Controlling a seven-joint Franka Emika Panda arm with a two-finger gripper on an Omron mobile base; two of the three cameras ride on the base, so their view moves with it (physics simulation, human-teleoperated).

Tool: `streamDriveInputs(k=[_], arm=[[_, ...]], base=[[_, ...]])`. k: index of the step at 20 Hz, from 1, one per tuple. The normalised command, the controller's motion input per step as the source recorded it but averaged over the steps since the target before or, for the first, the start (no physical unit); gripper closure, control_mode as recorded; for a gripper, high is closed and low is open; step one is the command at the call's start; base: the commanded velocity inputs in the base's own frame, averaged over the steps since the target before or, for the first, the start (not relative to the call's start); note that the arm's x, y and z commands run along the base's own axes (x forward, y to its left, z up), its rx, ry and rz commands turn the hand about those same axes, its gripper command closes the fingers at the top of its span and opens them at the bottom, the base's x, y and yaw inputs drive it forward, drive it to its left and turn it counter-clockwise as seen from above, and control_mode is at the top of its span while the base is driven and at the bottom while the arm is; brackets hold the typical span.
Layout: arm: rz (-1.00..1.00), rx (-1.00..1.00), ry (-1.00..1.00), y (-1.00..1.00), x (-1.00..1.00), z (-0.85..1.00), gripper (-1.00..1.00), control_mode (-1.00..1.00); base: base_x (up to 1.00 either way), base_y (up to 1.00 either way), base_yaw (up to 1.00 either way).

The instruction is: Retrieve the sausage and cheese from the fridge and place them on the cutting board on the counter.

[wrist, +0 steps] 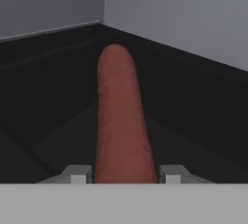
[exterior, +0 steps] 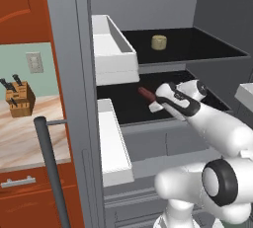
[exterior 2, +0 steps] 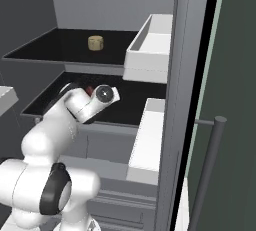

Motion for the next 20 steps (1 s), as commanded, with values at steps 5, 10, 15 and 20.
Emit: streamDriveInputs(k=[5, 10, 15, 20], arm=[[-0.02, -0.02, 0.24, -0.09, -0.85, 0.63, 1.0, -1.0], [-0.05, -0.04, 0.21, 0.0, -0.96, 0.54, 1.0, -1.0], [-0.08, -0.03, 0.05, 0.0, -1.0, 0.34, 1.0, -1.0], [-0.13, -0.03, 0.02, 0.0, -1.0, 0.48, 1.0, -1.0]], base=[[0.0, 0.0, 0.0], [0.0, 0.0, 0.0], [0.0, 0.0, 0.0], [0.0, 0.0, 0.0]])
